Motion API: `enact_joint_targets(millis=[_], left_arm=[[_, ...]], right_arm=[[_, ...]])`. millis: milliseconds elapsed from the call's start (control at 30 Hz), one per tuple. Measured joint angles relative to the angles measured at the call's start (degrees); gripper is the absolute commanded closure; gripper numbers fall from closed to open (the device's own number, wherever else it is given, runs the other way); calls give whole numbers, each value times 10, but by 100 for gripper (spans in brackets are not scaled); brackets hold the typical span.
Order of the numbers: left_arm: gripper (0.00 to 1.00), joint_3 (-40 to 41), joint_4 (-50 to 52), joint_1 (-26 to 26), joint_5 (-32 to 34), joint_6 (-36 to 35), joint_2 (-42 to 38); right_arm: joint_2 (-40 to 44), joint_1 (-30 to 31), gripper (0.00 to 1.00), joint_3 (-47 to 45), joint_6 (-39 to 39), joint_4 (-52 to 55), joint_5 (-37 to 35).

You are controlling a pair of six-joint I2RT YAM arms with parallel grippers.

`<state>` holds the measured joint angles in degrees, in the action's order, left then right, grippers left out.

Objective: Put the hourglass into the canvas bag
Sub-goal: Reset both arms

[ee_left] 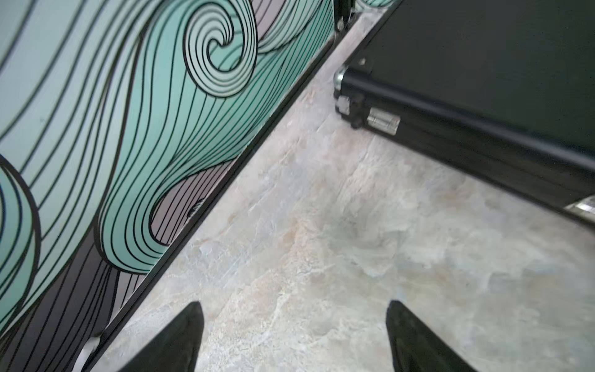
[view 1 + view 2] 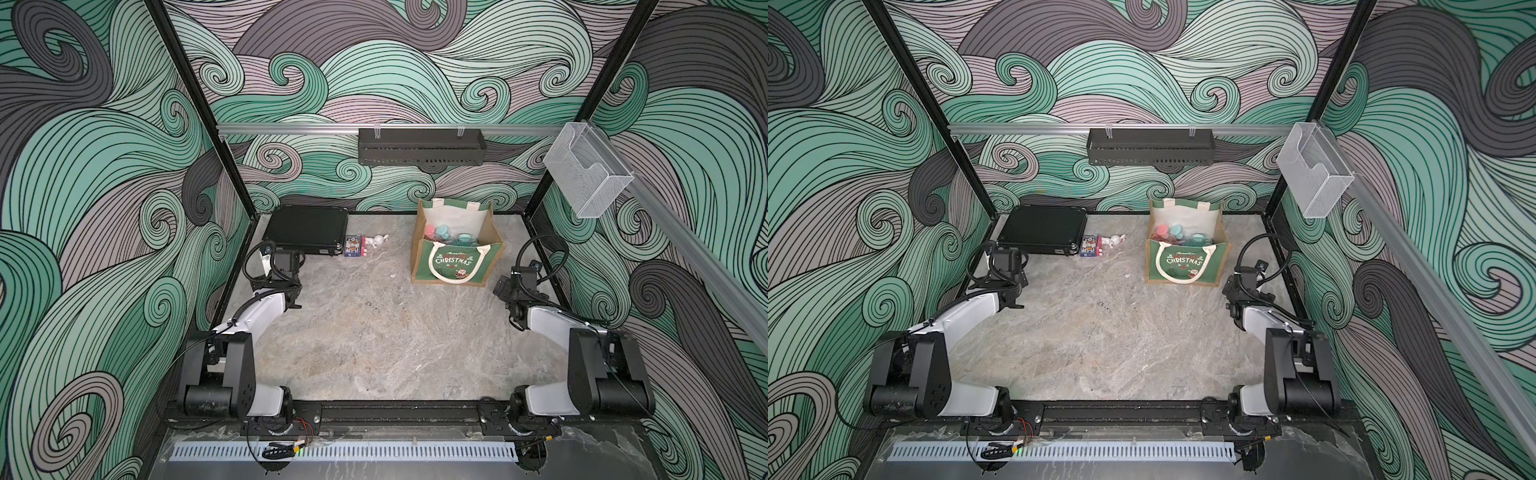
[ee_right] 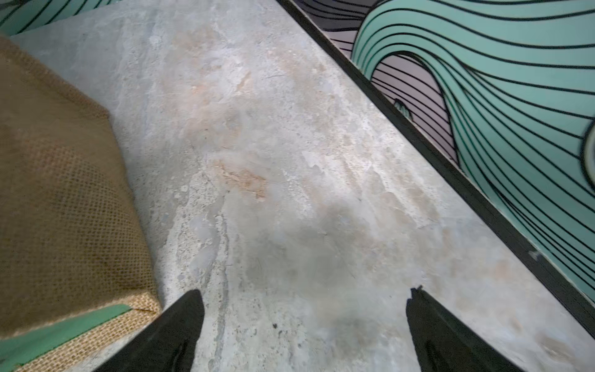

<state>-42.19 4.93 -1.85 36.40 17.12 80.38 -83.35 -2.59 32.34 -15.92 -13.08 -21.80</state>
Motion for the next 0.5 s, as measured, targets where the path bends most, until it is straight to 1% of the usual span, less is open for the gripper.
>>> enact_joint_targets(millis=[167,267,367,433,500], left_arm=[[6,89,-146,2,-51,-62,2],[7,120,-231,3,-94,-89,15],[6,144,-314,3,-150,-119,29],[5,170,-377,4,-172,-131,42],[5,188,-410,5,-189,-140,57]], right_arm=[[-32,0,0,11,56,-72,77],[-38,2,0,10,92,-111,129],[-35,12,0,-44,128,-209,156],[-45,24,0,-80,143,-269,164],[-61,34,0,-98,155,-301,177]])
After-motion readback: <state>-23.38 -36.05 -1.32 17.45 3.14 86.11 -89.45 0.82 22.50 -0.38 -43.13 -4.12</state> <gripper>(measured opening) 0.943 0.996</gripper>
